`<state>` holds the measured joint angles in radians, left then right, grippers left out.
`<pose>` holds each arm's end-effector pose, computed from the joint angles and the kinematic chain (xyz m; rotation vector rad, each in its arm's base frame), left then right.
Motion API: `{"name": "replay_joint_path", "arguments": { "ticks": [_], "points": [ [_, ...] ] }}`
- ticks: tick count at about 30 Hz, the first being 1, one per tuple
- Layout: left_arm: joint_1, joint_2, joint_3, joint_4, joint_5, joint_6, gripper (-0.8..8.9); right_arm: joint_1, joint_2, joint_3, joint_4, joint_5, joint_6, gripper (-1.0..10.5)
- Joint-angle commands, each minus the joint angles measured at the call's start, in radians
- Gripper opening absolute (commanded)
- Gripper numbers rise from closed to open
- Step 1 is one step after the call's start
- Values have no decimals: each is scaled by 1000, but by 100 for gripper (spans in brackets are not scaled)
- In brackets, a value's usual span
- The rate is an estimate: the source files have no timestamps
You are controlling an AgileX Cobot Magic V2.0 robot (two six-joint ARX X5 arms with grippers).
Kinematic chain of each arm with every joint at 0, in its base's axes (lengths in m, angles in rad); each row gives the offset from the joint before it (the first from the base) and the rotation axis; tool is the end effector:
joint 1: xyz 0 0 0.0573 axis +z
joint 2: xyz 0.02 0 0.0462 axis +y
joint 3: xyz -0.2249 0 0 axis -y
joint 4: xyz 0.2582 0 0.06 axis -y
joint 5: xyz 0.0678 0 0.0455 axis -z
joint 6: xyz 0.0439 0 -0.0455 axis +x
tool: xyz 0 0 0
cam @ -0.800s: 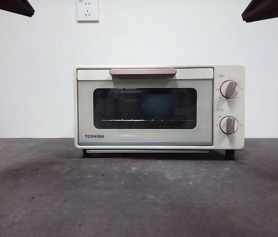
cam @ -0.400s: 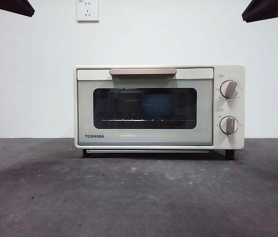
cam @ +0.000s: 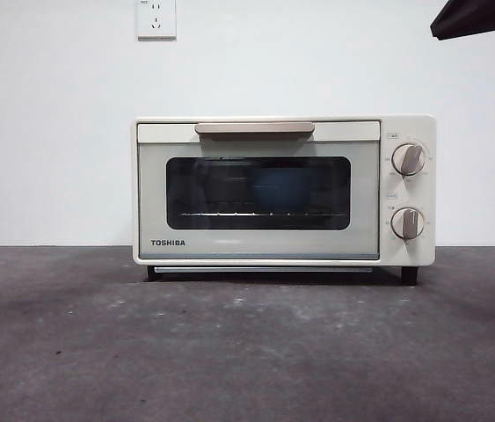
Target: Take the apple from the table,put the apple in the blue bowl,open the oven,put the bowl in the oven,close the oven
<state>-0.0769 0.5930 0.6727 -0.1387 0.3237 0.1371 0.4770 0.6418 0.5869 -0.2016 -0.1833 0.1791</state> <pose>0.1937 -0.0289 0.3031 0.1279 0.0314 -0.4039 0.1814 0.1027 0.2557 0.1334 0.3163 0.6313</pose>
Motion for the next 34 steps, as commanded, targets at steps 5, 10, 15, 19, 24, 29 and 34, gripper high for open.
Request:
{"name": "replay_joint_path", "arguments": {
  "ticks": [5, 10, 15, 19, 24, 29, 34],
  "points": [
    [130, -212, -243, 112, -89, 45, 7, 5, 3, 8, 8, 1, -8, 5],
    [169, -345, -409, 111, -144, 31, 7, 5, 3, 8, 8, 1, -8, 5],
    [191, -453, -533, 105, -144, -9, 7, 5, 3, 8, 8, 1, -8, 5],
    [198, -517, -580, 56, -145, -15, 7, 5, 3, 8, 8, 1, -8, 5],
    [210, -593, -633, 9, -145, -23, 7, 5, 3, 8, 8, 1, -8, 5],
    [211, -590, -651, -42, -145, -47, 7, 5, 3, 8, 11, 1, -8, 5],
    [211, -590, -655, -63, -144, -63, 7, 5, 3, 8, 30, 1, -8, 5]
  ]
}}
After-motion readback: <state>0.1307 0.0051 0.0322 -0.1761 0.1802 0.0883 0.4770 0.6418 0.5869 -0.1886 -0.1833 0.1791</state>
